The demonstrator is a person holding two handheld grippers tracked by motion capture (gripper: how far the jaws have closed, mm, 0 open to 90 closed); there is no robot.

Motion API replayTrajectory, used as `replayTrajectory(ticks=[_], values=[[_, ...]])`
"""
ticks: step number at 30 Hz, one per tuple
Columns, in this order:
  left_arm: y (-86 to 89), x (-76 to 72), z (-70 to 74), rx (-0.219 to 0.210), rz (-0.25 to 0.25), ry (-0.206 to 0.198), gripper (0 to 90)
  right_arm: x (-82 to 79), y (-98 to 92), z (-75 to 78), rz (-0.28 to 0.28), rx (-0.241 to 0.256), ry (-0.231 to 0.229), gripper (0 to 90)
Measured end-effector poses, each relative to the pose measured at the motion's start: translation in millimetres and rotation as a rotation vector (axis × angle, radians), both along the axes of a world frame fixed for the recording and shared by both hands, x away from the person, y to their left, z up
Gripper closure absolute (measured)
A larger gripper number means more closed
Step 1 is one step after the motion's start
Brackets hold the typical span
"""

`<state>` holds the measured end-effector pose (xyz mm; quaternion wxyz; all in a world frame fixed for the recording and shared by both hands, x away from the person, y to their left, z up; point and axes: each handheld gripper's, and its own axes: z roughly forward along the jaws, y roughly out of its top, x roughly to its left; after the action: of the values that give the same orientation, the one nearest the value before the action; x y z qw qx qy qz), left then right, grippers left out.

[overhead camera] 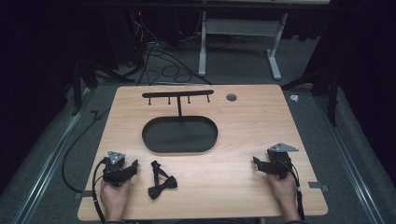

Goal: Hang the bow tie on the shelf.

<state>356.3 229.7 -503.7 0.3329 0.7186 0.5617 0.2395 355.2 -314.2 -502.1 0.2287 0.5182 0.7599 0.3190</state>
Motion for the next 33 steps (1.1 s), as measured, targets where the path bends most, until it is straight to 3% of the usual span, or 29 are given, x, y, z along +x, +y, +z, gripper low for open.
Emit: replayTrajectory(ticks=[17, 33], values=[[-6.6, -12.6, 15.4, -0.087, -0.055, -0.011, 46.1, 0.0, 0.0, 0.0, -0.001, 0.002, 0.0, 30.2], [-24.8, -24.4, 21.4, -0.111, -0.112, -0.005, 45.7, 0.0, 0.0, 0.0, 0.0, 0.001, 0.0, 30.2]])
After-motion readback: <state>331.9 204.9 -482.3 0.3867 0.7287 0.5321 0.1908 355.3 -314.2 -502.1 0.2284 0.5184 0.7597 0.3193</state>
